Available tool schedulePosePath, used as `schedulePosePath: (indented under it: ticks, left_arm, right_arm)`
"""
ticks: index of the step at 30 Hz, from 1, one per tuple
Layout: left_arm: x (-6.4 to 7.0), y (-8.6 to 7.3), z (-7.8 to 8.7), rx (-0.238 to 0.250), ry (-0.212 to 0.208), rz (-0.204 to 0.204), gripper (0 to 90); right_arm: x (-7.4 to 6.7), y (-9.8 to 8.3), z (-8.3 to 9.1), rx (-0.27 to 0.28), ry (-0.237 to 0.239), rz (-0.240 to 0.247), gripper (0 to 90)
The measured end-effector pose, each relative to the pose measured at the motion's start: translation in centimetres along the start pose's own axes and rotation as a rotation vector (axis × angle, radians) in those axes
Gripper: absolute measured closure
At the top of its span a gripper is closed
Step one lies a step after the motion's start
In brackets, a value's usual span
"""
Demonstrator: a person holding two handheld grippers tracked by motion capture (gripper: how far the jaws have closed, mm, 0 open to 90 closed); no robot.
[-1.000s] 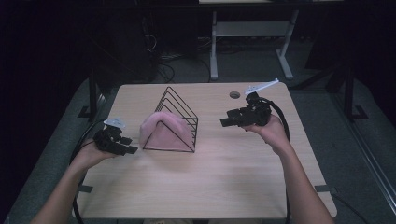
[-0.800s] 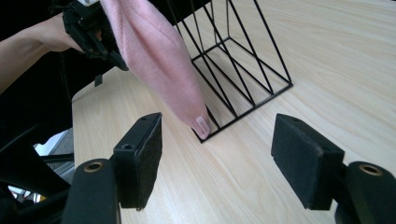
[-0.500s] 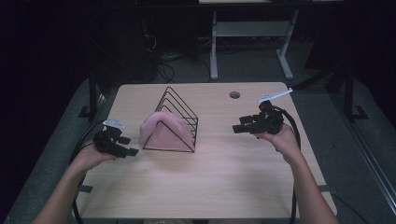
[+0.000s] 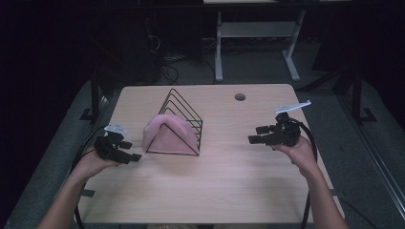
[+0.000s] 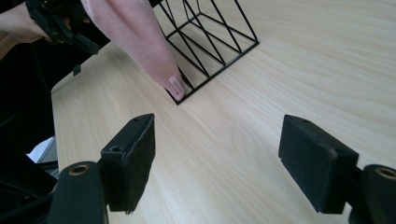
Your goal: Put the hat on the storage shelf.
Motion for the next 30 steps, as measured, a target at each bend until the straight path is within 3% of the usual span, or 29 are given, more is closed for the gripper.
schedulePosePath:
  ticks: [11,24,30]
  left_arm:
    - [0.6,-0.3,-0.1,0.025,0.005,0.008,27.5]
    - [1.5,-1.8,-0.9,0.030,-0.002,0.022,27.4]
    - [2.2,-2.3,-1.1,0.032,0.003,0.002,27.4]
  right_arm:
    - [0.9,-3.0,1.1,-0.006,-0.025,-0.038,26.7]
    - [1.3,-6.3,2.0,-0.018,-0.048,-0.074,26.8]
    - [1.1,-7.8,2.4,-0.047,-0.051,-0.071,26.2]
Point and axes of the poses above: each handheld gripper's, and its own axes: z roughly backward along the jaws, y roughly out of its top, x roughly to its right, the point moved 6 cm from there along -z, roughly forward along the jaws, and after that the axes turned 2 degrees about -y, right-handed, at the moved point
